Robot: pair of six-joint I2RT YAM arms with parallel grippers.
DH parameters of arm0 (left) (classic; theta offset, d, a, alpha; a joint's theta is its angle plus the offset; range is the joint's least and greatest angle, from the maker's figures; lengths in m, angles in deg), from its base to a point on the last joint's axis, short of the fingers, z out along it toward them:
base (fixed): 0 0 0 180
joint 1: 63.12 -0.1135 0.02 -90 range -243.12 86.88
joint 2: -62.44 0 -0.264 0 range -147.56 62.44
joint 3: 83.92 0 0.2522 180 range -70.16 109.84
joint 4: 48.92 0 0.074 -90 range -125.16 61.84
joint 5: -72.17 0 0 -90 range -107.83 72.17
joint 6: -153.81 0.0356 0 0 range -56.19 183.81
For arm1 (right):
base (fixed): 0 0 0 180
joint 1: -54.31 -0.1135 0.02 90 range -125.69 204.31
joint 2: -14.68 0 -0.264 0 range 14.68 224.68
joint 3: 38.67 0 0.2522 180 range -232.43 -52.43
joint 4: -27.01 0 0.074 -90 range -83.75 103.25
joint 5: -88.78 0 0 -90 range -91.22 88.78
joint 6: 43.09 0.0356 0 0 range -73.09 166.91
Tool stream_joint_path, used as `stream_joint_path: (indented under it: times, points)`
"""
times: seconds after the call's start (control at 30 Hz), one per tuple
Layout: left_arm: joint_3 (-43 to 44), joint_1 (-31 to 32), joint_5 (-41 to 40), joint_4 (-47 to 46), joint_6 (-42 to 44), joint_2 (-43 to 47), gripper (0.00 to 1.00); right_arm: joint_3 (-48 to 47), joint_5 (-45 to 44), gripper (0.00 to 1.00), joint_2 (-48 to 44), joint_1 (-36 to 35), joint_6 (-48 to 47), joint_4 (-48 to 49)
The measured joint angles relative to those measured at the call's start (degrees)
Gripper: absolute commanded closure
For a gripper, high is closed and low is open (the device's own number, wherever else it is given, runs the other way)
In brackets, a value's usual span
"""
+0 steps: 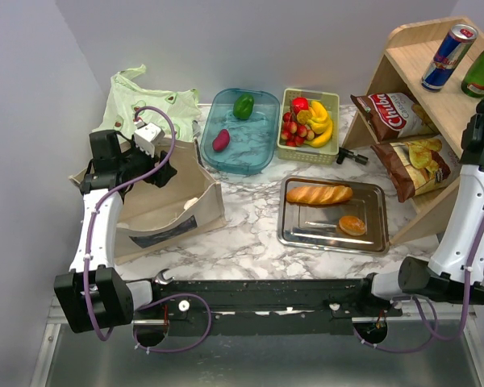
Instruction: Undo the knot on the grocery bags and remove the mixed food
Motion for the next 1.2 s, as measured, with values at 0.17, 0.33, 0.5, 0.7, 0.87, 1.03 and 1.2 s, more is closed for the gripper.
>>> stream_joint_path:
  times: [0.17,0.33,0.5,0.7,0.87,1.03,1.2]
  points:
    - [0.02,0.00,-0.04,0.00,-0.13,-0.02,0.31,-0.04,0.09,0.39,0.66,0.04,0.22,3.04]
    - [0.02,0.00,-0.20,0.02,-0.13,-0.22,0.31,-1.20,0.20,0.30,0.55,0.13,0.20,6.43]
    - [0.02,0.00,-0.26,0.02,-0.13,-0.22,0.31,-1.68,1.14,0.27,0.02,0.15,0.20,7.48]
    - [0.02,0.00,-0.42,0.02,-0.13,-0.22,0.31,-2.93,4.31,0.24,-0.42,0.15,0.20,7.19]
    - [0.02,0.00,-0.52,0.04,-0.13,-0.11,0.28,-6.71,8.17,0.23,-0.52,0.15,0.76,6.27]
    - [0.02,0.00,-0.85,0.46,0.00,1.16,0.23,-8.50,15.32,0.21,-1.42,0.15,2.64,5.62]
    - [0.02,0.00,-0.83,2.60,1.14,3.65,0.22,-8.31,27.52,0.20,-2.51,0.20,6.25,3.37]
